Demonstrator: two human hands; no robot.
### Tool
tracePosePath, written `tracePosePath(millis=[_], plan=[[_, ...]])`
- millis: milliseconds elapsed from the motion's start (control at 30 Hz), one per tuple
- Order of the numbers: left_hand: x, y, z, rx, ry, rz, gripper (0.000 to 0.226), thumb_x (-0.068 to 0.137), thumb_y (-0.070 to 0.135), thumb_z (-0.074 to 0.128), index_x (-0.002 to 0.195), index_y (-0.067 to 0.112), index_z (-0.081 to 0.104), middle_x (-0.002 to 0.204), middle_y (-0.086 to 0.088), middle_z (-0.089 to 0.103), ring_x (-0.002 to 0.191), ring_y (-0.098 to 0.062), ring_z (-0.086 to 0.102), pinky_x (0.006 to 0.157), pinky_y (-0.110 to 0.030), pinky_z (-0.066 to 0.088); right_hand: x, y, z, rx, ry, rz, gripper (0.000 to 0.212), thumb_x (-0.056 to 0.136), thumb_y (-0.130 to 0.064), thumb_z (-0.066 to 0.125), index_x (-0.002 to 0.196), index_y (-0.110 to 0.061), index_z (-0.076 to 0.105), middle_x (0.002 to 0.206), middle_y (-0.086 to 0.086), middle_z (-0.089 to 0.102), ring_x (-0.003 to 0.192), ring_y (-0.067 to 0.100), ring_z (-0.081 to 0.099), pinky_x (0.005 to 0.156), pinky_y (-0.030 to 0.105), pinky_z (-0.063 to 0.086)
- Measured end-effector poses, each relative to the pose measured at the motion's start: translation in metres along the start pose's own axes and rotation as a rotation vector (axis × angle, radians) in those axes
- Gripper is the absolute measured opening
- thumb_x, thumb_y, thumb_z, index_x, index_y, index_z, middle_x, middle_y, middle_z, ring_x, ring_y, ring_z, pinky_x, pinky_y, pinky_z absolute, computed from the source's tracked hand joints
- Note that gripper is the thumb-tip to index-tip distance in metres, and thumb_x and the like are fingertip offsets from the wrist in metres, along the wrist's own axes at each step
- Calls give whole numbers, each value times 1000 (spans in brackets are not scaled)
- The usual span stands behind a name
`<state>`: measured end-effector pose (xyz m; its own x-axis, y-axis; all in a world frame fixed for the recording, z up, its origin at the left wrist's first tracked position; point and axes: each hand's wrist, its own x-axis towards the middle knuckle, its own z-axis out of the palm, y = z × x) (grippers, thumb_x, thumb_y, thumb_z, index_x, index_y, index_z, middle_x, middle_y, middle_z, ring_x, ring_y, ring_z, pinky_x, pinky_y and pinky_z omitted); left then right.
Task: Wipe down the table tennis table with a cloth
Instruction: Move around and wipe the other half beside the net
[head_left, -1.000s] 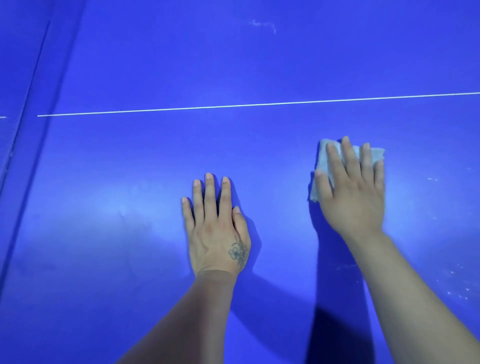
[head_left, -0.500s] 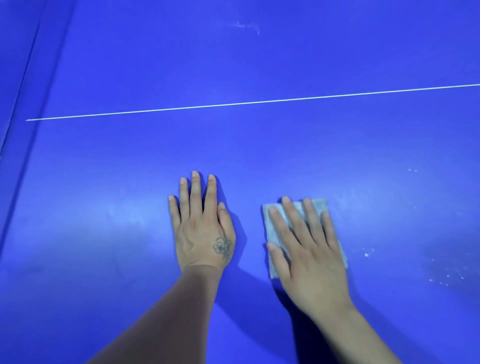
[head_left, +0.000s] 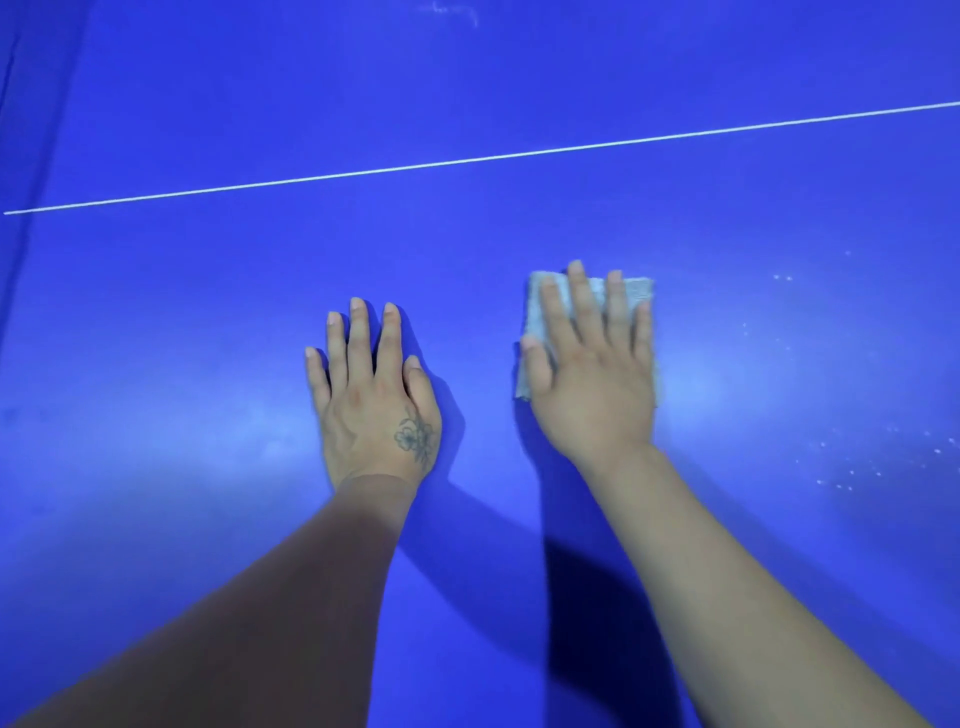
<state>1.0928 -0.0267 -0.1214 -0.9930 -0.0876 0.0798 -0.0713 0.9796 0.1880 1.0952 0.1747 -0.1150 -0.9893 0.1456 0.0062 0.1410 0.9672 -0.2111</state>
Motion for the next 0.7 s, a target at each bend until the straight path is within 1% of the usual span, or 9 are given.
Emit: tracePosePath(millis=[67,167,233,333,400,467,567,633,700], plan=[[1,0,-1,2,5,2,63,108,40,25,169,23,32,178,-4,21,166,-27,11,134,-54,6,-32,-12,0,11,-21,-96,63,110,-49,32,169,-28,26,178,-1,17,165,31,8,131,57,8],[0,-1,-1,0,24,11,63,108,39,27,168,23,34,178,-5,22,166,-28,13,134,-55,8,-93,-10,-4,17,-73,-175,62,111,-48,37,169,-30,25,178,-6,14,166,26,4,131,56,12],[1,-2,-1,3,24,14,63,108,39,28,168,22,34,178,-5,22,166,-29,13,134,-55,9,-130,4,-8,17,-113,-191,64,110,-49,40,169,-32,23,178,-10,12,166,23,2,132,55,12],[-1,-2,-1,-35,18,16,62,108,39,29,167,22,35,178,-6,22,166,-29,12,134,-56,7,-155,41,-18,-28,-73,-139,63,108,-48,40,168,-29,30,177,-6,20,165,26,11,131,55,16],[-1,-3,-4,-88,15,14,60,109,39,32,166,22,39,177,-5,25,166,-29,11,134,-55,5,-149,61,-22,-68,-55,-65,63,109,-49,37,167,-26,31,176,-2,23,164,31,16,131,56,16],[-2,-5,-7,-211,28,22,57,109,37,35,162,20,46,175,-3,31,166,-26,12,134,-55,4,-130,70,-21,-79,-34,27,63,109,-50,32,167,-25,31,176,-1,23,163,33,16,130,56,14],[-15,-12,-14,-469,50,39,52,109,31,40,157,14,52,172,-1,38,166,-21,13,135,-53,5,-87,57,-16,-18,-25,155,67,107,-53,24,169,-30,24,178,-2,17,164,33,8,132,57,7],[-43,-23,-24,-454,73,59,48,109,25,44,154,12,53,171,-3,40,166,-23,14,135,-53,7,-65,35,-11,-6,-52,176,69,105,-55,19,170,-31,18,179,-3,11,165,33,2,132,57,2],[-87,-41,-34,-306,87,47,49,109,24,48,157,11,50,172,-6,38,166,-26,13,135,-54,9,-63,5,-3,-3,-67,114,68,105,-55,21,170,-31,20,178,-2,12,165,33,4,132,57,2]])
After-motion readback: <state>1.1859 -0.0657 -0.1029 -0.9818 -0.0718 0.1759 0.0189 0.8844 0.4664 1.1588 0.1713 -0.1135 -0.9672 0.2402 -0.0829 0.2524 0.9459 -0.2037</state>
